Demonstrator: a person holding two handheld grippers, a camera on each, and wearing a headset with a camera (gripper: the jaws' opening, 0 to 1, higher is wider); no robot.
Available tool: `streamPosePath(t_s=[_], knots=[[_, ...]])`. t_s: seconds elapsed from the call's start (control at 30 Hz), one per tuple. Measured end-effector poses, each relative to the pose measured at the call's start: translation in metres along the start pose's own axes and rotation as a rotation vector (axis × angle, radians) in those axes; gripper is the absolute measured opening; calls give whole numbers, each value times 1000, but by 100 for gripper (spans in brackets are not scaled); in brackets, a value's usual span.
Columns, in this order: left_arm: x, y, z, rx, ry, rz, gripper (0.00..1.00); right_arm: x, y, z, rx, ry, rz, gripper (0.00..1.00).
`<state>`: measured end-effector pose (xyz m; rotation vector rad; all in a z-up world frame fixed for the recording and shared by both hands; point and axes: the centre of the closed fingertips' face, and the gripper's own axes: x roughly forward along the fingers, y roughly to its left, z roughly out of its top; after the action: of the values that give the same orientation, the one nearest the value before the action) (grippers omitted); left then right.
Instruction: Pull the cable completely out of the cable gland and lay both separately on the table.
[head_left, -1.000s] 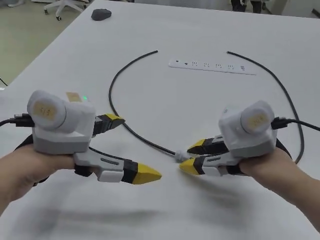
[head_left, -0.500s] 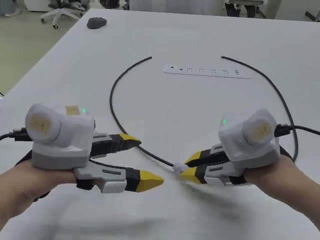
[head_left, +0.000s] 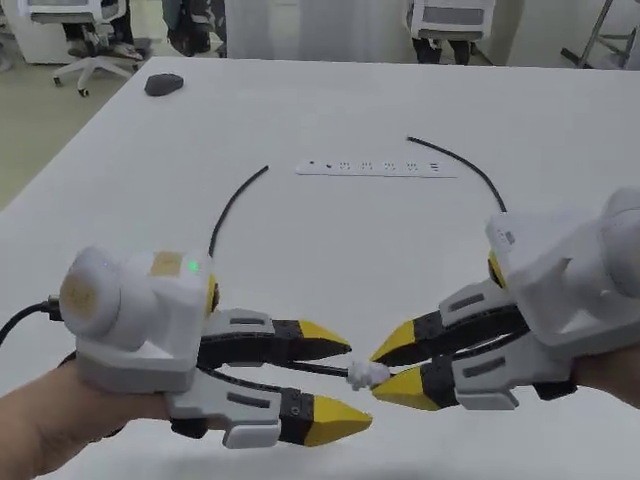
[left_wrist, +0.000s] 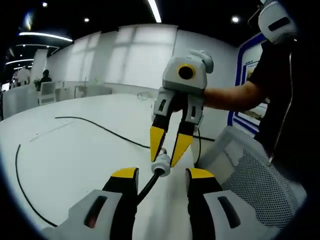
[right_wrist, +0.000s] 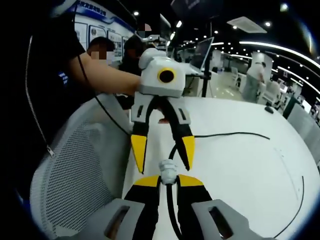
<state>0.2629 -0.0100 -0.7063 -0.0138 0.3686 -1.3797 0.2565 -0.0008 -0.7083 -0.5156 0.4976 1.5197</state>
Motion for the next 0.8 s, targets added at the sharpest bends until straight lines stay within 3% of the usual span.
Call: streamPosePath(t_s=[0.1, 0.4, 0.53, 0.8], knots=[[3, -15, 11, -91, -59, -59, 28, -4, 4, -2, -25, 12, -17, 7], [0, -14, 12, -55, -62, -33, 16, -9, 13, 4, -63, 8, -33, 7], [-2, -17, 13, -1, -79, -43, 16, -10, 14, 6, -62, 3, -36, 7], [-1, -18, 13, 3, -91, -60, 15, -11, 15, 7, -88, 21, -37, 7]])
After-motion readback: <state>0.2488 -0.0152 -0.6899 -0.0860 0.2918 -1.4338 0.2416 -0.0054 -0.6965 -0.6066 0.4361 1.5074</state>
